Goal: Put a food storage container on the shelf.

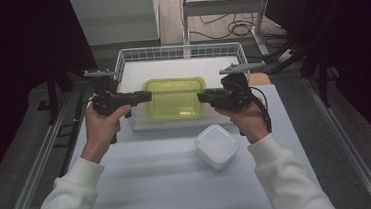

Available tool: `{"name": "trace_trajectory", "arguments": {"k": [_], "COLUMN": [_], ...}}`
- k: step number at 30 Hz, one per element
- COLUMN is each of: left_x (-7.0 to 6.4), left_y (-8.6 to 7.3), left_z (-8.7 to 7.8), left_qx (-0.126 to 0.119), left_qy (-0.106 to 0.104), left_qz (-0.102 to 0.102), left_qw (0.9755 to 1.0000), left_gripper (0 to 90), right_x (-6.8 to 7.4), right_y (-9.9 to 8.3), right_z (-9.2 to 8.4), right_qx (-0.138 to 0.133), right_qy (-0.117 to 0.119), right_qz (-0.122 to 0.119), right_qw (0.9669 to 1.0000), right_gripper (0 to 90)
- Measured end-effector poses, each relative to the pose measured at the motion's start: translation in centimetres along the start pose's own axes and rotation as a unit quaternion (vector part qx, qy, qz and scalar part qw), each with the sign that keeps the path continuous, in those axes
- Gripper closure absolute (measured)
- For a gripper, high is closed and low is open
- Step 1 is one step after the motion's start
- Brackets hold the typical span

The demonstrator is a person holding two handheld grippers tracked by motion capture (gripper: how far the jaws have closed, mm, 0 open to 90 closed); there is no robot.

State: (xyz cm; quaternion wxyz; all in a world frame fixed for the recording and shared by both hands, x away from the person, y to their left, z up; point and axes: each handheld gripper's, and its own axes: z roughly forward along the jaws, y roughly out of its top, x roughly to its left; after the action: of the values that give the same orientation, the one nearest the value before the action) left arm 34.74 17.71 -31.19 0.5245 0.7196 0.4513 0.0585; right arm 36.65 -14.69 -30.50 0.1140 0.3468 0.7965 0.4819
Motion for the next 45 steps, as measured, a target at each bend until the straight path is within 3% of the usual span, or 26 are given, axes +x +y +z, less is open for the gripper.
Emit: {"name": "trace_trajectory", "arguments": {"k": [6, 13, 20, 26, 35, 45], "left_x": [0.1, 0.8, 1.0, 1.9, 3.6, 4.5], "left_y": [1.2, 2.9, 5.2, 6.7, 7.5, 7.8], "left_z": [0.1, 0.3, 0.6, 1.5, 4.0, 5.5], "left_qx": [-0.002, -0.005, -0.011, -0.007, 0.018, 0.045], "left_qy": [0.0, -0.009, -0.009, -0.015, -0.016, -0.007], "left_qz": [0.005, -0.003, -0.001, -0.012, -0.037, -0.042], "left_qw": [1.0, 0.9999, 0.9999, 0.9998, 0.999, 0.9981], "left_gripper": [77.9, 77.8, 78.1, 77.9, 78.0, 78.0], "right_x": [-0.4, -1.0, -2.1, -3.0, -5.5, -6.9], "right_y": [1.0, 2.5, 5.0, 6.5, 6.7, 6.5], "right_z": [-0.1, -0.1, -0.7, -0.3, 1.5, 2.7], "right_qx": [-0.005, -0.006, -0.018, -0.016, 0.004, 0.021], "right_qy": [-0.003, -0.004, 0.003, -0.003, -0.005, -0.008], "right_qz": [-0.002, -0.003, 0.014, 0.016, 0.053, 0.081], "right_qw": [1.0, 1.0, 0.9997, 0.9997, 0.9986, 0.9964], "right_gripper": [76.5, 76.7, 77.5, 77.6, 77.8, 77.7]}}
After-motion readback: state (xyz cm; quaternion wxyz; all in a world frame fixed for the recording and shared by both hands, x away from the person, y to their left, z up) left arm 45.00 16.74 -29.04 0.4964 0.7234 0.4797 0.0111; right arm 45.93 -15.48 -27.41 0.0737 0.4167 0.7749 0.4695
